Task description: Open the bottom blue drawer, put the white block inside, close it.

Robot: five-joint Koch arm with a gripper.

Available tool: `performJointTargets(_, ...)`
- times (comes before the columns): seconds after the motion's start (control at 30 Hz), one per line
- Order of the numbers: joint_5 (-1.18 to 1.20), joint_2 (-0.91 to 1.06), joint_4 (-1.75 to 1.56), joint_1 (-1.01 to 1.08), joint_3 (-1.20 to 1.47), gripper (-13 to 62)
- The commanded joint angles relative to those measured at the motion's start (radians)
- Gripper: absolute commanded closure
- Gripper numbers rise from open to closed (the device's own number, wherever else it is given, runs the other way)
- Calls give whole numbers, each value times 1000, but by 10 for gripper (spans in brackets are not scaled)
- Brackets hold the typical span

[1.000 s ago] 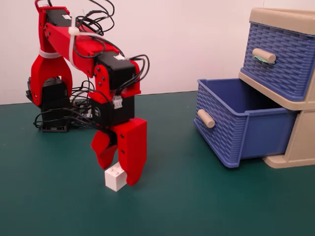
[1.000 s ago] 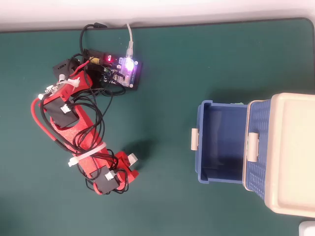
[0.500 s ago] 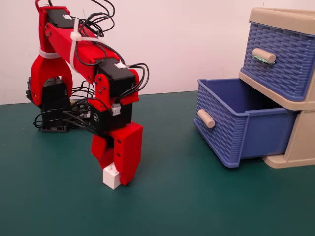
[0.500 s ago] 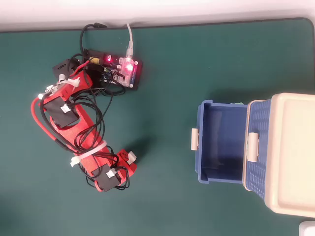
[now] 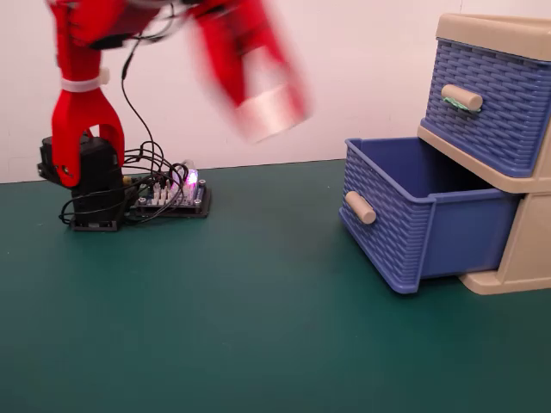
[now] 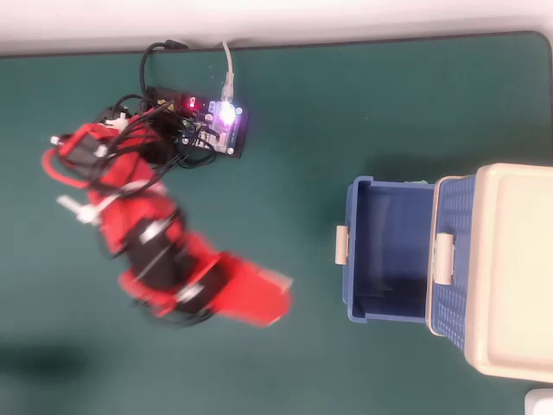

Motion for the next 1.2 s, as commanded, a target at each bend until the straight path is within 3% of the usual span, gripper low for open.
performJointTargets(0.0, 0, -87, -35, -98, -161, 574)
performJointTargets(0.13, 11, -259, -164, -204, -408, 573)
performJointTargets(0.33, 29, -311, -201, -238, -422, 568)
performJointTargets(0.37, 31, -319, -202, -241, -422, 541)
performJointTargets(0.47, 84, -360, -215, -278, -430, 265)
performJointTargets(0.53, 163, -370, -241, -285, -430, 155)
performJointTargets(0.8, 167, -255, -155, -258, -419, 151)
performJointTargets(0.97, -81, -202, 143, -196, -368, 153)
performJointTargets(1.17, -204, -258, 138, -138, -195, 154)
